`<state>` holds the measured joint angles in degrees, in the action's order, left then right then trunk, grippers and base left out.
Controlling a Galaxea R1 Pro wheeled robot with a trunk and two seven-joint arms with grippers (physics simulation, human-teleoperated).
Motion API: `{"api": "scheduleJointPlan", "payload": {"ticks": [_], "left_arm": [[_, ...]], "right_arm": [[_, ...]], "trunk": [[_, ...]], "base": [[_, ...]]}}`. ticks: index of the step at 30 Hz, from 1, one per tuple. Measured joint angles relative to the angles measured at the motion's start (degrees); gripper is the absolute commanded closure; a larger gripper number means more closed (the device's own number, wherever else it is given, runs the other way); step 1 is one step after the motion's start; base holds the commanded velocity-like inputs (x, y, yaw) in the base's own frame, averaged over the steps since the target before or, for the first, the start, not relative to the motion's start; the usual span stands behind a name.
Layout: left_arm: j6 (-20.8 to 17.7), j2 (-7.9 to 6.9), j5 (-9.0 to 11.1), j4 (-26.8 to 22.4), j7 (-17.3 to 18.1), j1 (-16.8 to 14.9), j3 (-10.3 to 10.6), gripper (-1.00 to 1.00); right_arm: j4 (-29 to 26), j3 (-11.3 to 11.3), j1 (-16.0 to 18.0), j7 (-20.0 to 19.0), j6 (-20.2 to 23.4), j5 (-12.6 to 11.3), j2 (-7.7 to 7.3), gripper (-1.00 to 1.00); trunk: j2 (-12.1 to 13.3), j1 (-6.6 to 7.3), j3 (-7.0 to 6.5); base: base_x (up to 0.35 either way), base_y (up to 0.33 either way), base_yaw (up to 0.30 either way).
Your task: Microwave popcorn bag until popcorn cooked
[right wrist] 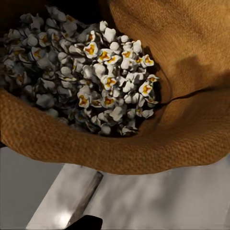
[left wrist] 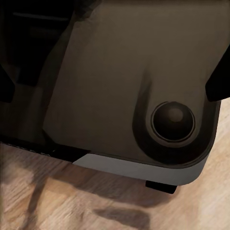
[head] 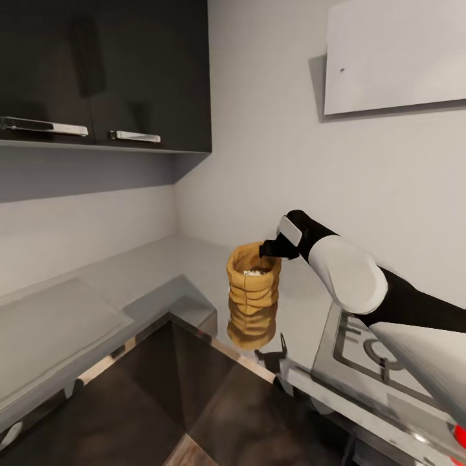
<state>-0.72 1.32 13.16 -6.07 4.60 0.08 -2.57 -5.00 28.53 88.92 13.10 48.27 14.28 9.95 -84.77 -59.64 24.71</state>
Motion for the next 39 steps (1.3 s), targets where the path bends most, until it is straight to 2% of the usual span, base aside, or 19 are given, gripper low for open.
{"api": "scheduleJointPlan", "payload": {"ticks": [8, 12, 14, 22, 25, 39], "left_arm": [[0.0, -0.01, -0.1, 0.0, 0.0, 0.0, 0.0, -1.0], [0.0, -0.01, -0.1, 0.0, 0.0, 0.0, 0.0, -1.0], [0.0, -0.01, -0.1, 0.0, 0.0, 0.0, 0.0, -1.0], [0.0, -0.01, -0.1, 0.0, 0.0, 0.0, 0.0, -1.0], [0.0, -0.07, -0.1, 0.0, -0.1, 0.0, -0.1, -1.0], [0.0, -0.1, -0.1, 0.1, -0.1, 0.0, -0.1, -1.0]], "right_arm": [[0.0, 0.0, 0.0, 0.5, 0.3, 0.0, 0.0, -1.0], [0.1, 0.0, 0.0, 5.5, 1.7, -0.2, 0.0, -1.0], [0.0, 0.0, 0.0, 6.3, 2.8, -0.3, 0.0, -1.0], [0.0, 0.1, 0.0, 6.5, 3.5, -0.4, 0.0, -1.0], [0.5, 0.3, -1.0, 6.5, 3.2, -1.3, 0.0, -1.0], [-0.4, 0.3, -1.5, 6.2, 5.1, -0.6, 0.0, -1.0]], "trunk": [[0.0, -0.02, 0.0], [0.0, -0.02, 0.0], [0.0, -0.02, 0.0], [0.0, -0.02, 0.0], [0.0, -0.02, 0.0], [0.0, -0.02, 0.0]], "base": [[0.023, 0.0, 0.0], [0.0, 0.0, 0.0], [0.0, 0.0, 0.0], [0.0, 0.0, 0.0], [0.0, 0.0, 0.0], [0.0, 0.0, 0.0]]}}
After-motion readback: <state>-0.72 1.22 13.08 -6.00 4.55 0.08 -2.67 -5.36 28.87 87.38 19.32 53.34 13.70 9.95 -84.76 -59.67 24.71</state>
